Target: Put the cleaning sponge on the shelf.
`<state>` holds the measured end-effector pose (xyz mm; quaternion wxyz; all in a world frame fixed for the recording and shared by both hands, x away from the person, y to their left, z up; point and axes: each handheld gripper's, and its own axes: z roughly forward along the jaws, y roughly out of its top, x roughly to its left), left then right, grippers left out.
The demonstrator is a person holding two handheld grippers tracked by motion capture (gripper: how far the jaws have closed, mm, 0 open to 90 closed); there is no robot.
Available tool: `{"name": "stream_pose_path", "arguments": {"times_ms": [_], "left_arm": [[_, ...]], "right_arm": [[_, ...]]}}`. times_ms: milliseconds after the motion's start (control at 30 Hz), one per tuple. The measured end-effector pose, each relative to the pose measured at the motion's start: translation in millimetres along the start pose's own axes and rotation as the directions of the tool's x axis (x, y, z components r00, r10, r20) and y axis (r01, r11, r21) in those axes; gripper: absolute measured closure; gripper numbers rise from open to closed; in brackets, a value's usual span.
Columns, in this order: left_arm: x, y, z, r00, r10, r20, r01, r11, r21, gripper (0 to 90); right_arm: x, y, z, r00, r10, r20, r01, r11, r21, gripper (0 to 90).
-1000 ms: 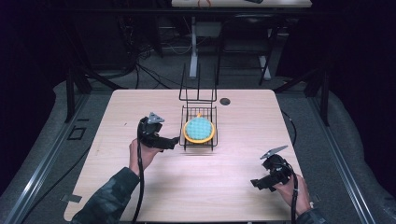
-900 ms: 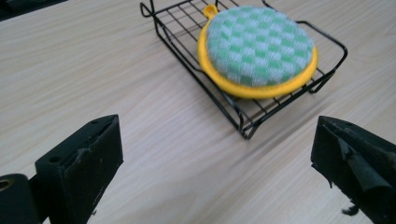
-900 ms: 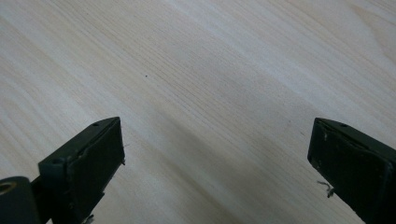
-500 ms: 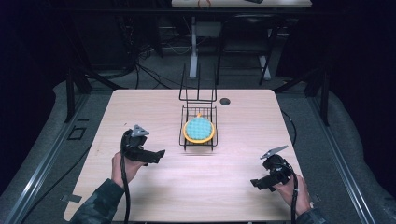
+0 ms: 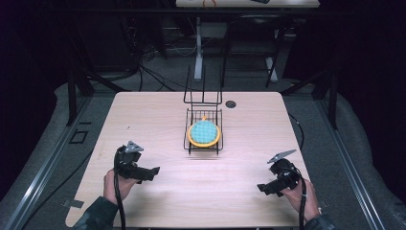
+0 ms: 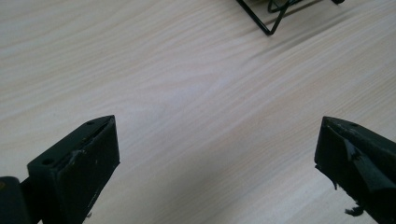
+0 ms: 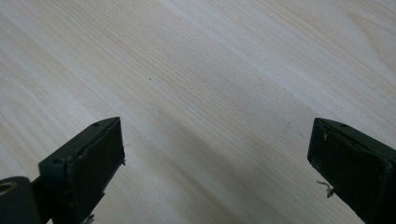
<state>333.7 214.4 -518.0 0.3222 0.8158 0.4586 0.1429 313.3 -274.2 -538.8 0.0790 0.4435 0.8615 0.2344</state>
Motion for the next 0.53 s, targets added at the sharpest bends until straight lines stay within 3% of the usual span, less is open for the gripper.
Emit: {"name": "stream_pose_path", "arguments": {"times_ms": [133,533], "left_arm": [[2.9,-5.6,-2.5,0.9997,-0.024,-0.006,0.024,0.9997,0.005,0.0],[6.5,-7.4,0.1,0.9997,-0.026,0.0,0.026,0.9996,0.009,0.0]], "right_arm": [[-0.7,-0.4,-1.9,0.9999,0.01,-0.007,-0.01,1.0,-0.015,3.2],[-0.3,0.5,-0.7,0.9995,0.015,-0.026,-0.016,1.0,-0.02,4.2]]}}
